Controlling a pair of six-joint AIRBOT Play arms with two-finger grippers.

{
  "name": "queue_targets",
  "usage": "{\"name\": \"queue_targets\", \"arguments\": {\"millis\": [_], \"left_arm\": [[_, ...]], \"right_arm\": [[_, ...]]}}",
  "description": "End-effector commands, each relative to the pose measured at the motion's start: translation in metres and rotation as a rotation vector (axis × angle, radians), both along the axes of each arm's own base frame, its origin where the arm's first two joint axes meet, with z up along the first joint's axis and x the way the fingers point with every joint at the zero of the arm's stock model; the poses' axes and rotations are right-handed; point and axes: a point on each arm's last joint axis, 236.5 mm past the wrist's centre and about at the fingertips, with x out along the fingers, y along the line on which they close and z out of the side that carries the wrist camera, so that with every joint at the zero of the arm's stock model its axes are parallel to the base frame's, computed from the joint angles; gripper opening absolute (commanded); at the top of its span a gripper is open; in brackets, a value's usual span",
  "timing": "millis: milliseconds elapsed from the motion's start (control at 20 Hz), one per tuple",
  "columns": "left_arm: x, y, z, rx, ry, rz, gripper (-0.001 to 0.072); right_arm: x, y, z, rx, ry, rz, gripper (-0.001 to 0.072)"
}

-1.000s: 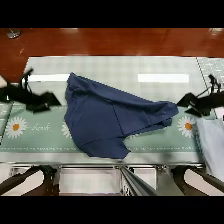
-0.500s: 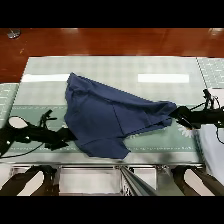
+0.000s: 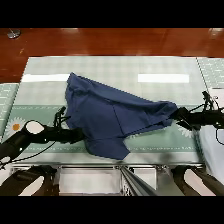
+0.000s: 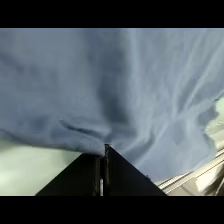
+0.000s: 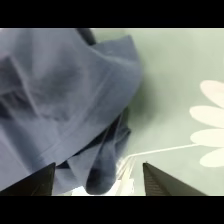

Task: Fold the shirts.

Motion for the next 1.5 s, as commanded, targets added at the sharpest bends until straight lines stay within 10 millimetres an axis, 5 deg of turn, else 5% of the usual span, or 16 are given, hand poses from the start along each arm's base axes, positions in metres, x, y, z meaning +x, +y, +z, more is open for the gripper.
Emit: {"name": "queue_targets", "arguments": {"millis": [0,200,250,350,450,550,650,750,850,1000,1100,1300,1450], "left_arm": [[0.021,-0.005,0.015,-0.011,-0.080,-0.001,0.0026],[0.028,-0.007,0.021,-0.016,-0.100,-0.002,0.0027],[0.027,-0.007,0.021,-0.016,-0.099,-0.004,0.0027],[0.026,-0.007,0.022,-0.018,-0.096,-0.007,0.0027],[0.034,-0.007,0.029,-0.025,-0.116,-0.004,0.0027],[0.063,-0.004,0.062,-0.049,-0.196,0.008,0.0026],[0.113,0.004,0.134,-0.078,-0.372,0.038,0.0027],[0.162,0.023,0.246,-0.086,-0.651,0.094,0.0027],[0.180,0.049,0.373,-0.073,-0.948,0.148,0.0027],[0.145,0.074,0.521,-0.008,-1.290,0.161,0.0026],[0.109,0.079,0.571,0.076,-1.416,0.126,0.0026],[0.045,0.087,0.606,0.317,-1.534,0.082,0.0027],[0.004,0.093,0.626,0.427,-1.624,0.121,0.0026]], "right_arm": [[-0.003,0.009,-0.016,0.028,0.056,0.023,0.0618],[0.002,0.032,-0.036,0.032,0.081,0.085,0.0593],[0.004,0.037,-0.039,0.040,0.083,0.089,0.0474],[0.007,0.043,-0.040,0.045,0.073,0.103,0.0016],[0.018,0.043,-0.026,0.045,0.039,0.135,0.0020],[0.044,0.041,0.012,0.042,-0.029,0.180,0.0020],[0.085,0.038,0.082,0.016,-0.200,0.203,0.0020],[0.120,0.031,0.178,-0.049,-0.421,0.203,0.0020],[0.126,0.031,0.280,-0.126,-0.633,0.222,0.0020],[0.080,0.038,0.399,-0.236,-0.879,0.228,0.0020],[0.032,0.049,0.446,-0.290,-1.004,0.236,0.0020],[-0.059,0.059,0.497,-0.392,-1.194,0.175,0.0020],[-0.108,0.059,0.513,-0.458,-1.280,0.124,0.0021]]}}
